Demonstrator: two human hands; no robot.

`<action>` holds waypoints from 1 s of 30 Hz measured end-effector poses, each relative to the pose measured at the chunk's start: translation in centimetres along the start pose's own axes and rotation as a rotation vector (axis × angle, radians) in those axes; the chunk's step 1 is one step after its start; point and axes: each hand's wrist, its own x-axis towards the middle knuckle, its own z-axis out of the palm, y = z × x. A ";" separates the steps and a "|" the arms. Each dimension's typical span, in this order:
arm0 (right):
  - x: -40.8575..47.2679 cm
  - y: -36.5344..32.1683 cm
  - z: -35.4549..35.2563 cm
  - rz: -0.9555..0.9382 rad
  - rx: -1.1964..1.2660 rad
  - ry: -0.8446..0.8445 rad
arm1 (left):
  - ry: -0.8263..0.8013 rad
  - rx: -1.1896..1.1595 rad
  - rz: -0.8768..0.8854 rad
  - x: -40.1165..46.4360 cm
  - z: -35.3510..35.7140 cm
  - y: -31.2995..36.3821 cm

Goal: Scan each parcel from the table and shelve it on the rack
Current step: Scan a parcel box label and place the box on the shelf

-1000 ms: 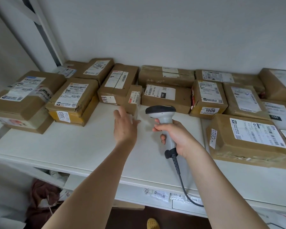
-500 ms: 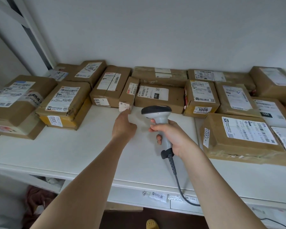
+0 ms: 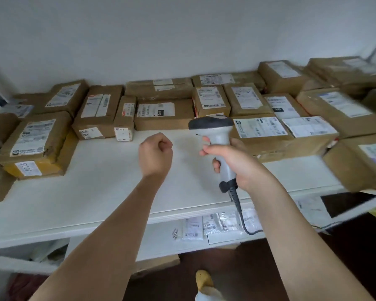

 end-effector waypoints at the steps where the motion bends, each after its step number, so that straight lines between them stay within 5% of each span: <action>1: -0.9 -0.4 -1.2 -0.014 0.008 0.021 | -0.004 -0.031 0.023 -0.3 0.9 1.1; 10: -9.6 -2.3 -15.1 -0.115 0.156 0.218 | -0.137 -0.237 0.226 -4.8 11.6 13.8; 17: -18.3 -1.6 -32.8 -0.179 0.211 0.413 | -0.260 -0.396 0.362 -13.4 26.0 27.8; 30: -36.2 3.0 -67.3 -0.217 0.429 1.029 | -0.812 -0.490 0.369 -37.9 53.6 51.1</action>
